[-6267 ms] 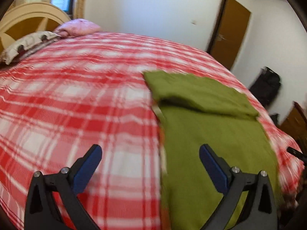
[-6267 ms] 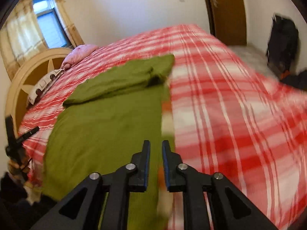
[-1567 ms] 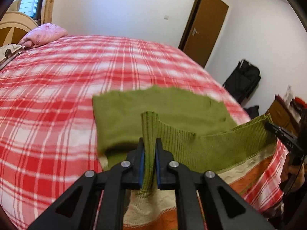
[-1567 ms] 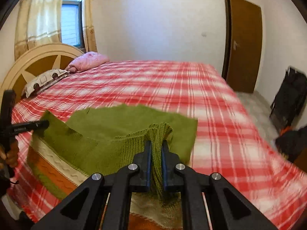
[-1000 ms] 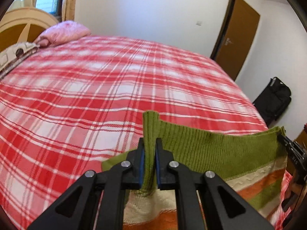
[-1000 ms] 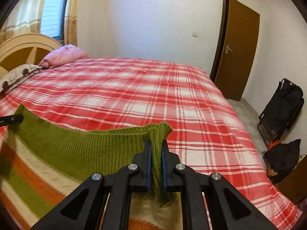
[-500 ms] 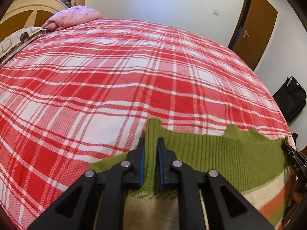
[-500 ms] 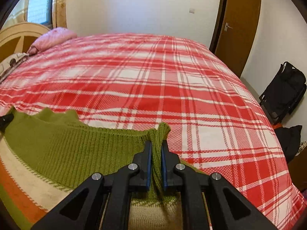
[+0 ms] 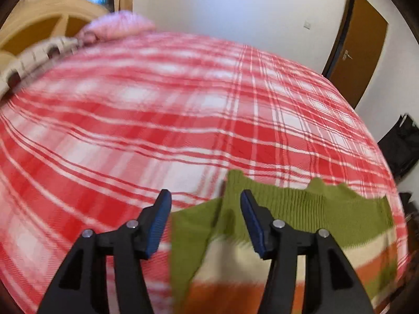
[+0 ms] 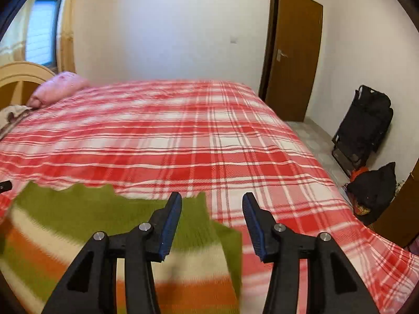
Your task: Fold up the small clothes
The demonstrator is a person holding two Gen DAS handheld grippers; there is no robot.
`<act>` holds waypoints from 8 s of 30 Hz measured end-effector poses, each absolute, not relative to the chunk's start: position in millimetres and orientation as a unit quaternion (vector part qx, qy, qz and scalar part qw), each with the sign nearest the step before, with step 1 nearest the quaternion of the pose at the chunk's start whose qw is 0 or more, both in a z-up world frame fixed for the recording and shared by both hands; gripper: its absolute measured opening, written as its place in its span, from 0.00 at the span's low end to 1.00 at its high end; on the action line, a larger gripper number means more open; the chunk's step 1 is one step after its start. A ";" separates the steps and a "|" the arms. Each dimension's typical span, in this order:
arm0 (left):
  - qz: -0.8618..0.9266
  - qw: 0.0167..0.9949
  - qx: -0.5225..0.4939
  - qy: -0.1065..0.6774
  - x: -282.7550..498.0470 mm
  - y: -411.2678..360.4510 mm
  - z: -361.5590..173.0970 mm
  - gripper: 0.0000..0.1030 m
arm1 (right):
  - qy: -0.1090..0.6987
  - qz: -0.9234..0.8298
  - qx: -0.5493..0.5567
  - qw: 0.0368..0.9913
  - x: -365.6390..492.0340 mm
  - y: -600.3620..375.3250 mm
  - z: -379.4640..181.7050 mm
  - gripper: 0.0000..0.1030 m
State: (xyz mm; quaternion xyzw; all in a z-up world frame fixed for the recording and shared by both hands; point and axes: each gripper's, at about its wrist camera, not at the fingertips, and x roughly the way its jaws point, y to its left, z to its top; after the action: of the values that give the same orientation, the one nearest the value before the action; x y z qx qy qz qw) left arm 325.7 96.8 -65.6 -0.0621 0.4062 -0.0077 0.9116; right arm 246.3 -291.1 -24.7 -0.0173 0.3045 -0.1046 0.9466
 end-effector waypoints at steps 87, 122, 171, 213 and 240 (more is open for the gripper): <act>-0.043 0.901 -0.245 0.356 145.9 114.7 -132.9 0.36 | 0.462 0.196 -0.046 0.864 313.4 45.1 -88.6 0.56; -0.059 0.920 -0.173 0.345 137.6 78.8 -93.9 0.18 | 0.448 0.207 0.053 0.868 315.0 -46.9 -40.7 0.12; -0.136 0.917 0.009 0.375 128.4 -77.0 -79.4 0.18 | 0.416 0.118 0.084 0.898 261.0 -224.6 -62.4 0.12; -0.252 0.897 0.056 0.359 131.6 -208.5 -88.5 0.18 | 0.415 0.044 0.128 0.900 230.6 -377.0 -82.4 0.12; -0.196 0.903 0.043 0.380 96.7 -108.5 -88.1 0.84 | 0.381 0.048 0.160 0.909 89.3 -324.2 -56.7 0.31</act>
State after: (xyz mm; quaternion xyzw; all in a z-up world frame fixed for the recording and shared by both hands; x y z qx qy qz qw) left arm 96.7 -108.5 -88.1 0.0429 0.3799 -0.1958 0.9030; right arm 89.3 -324.2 -56.7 0.1603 0.3806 0.0481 0.9095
